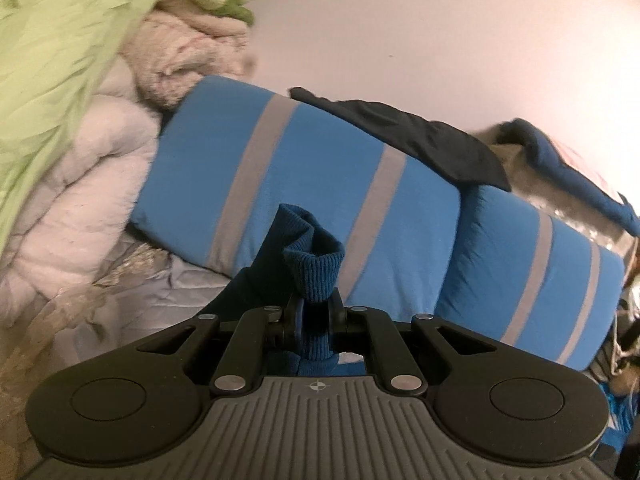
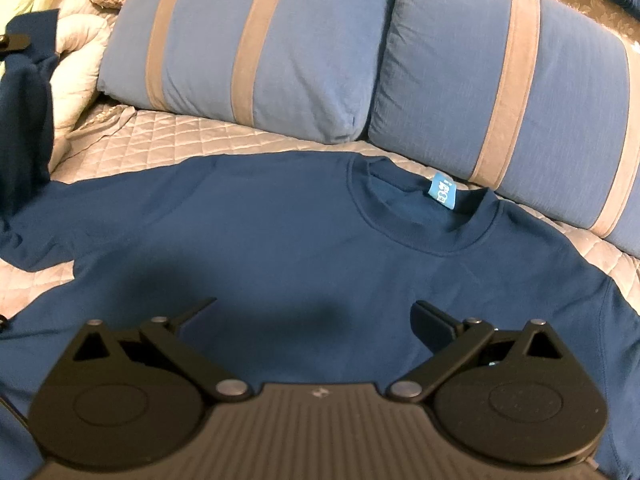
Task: Fold clothes
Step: 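Lift the cuff and fold the sleeve across the sweatshirt body with the left gripper, then grasp the side edge of the sweatshirt with the right gripper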
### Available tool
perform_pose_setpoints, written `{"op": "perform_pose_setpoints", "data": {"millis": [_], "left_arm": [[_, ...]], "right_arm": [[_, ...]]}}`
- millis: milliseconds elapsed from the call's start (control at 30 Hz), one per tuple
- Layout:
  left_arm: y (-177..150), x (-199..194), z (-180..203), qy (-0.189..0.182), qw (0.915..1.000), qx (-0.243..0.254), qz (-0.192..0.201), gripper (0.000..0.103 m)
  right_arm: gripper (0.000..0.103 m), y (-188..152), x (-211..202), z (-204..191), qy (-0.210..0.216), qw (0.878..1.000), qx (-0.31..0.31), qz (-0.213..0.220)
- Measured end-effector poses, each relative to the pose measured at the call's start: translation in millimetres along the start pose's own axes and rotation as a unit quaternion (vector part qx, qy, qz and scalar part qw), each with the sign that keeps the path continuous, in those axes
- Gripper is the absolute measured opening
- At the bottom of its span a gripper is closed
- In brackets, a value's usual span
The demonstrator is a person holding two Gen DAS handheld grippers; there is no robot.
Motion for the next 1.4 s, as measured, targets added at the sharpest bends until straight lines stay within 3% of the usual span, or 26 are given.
{"op": "perform_pose_setpoints", "data": {"millis": [300,467,500,567,633,700,1167,1400], "left_arm": [[10.8,20.3,66.2,-0.042,0.9952,0.088,0.007,0.01],[6.0,36.2,108.8,-0.067,0.989,0.131,-0.012,0.015],[2.9,38.4,114.9,-0.077,0.9882,0.132,-0.017,0.019],[-2.5,36.2,119.6,-0.093,0.9875,0.126,-0.016,0.045],[-7.1,31.4,120.6,-0.101,0.9872,0.122,-0.013,0.063],[-10.8,24.1,113.8,-0.095,0.9878,0.123,-0.014,0.071],[-44.8,-22.7,7.6,0.007,0.9908,0.117,-0.068,0.075],[-81.4,-28.4,-31.8,0.045,0.9866,0.116,-0.105,0.075]], "right_arm": [[0.103,1.3,2.4,-0.2,0.001,1.0,0.003,-0.004],[0.103,1.5,1.2,-0.1,-0.002,1.0,0.005,-0.003],[0.103,1.7,1.8,0.6,-0.004,1.0,0.007,-0.004],[0.103,1.9,2.3,2.7,-0.006,1.0,0.012,-0.006],[0.103,1.8,1.5,5.2,-0.008,1.0,0.017,-0.006],[0.103,1.4,0.4,7.7,-0.008,1.0,0.021,-0.006],[0.103,1.3,-8.5,-0.1,-0.003,0.999,-0.027,0.017],[0.098,-2.7,-17.1,-20.3,-0.013,0.99,-0.127,0.054]]}}
Point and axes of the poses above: each gripper's, at about its wrist camera, not at the fingertips, and x roughly the way its jaws point, z to its right, y to its top, the point moved 4 cm from there along x, roughly the way its jaws point, and after that the axes turned 14 degrees about x, right-handed, at the moved point
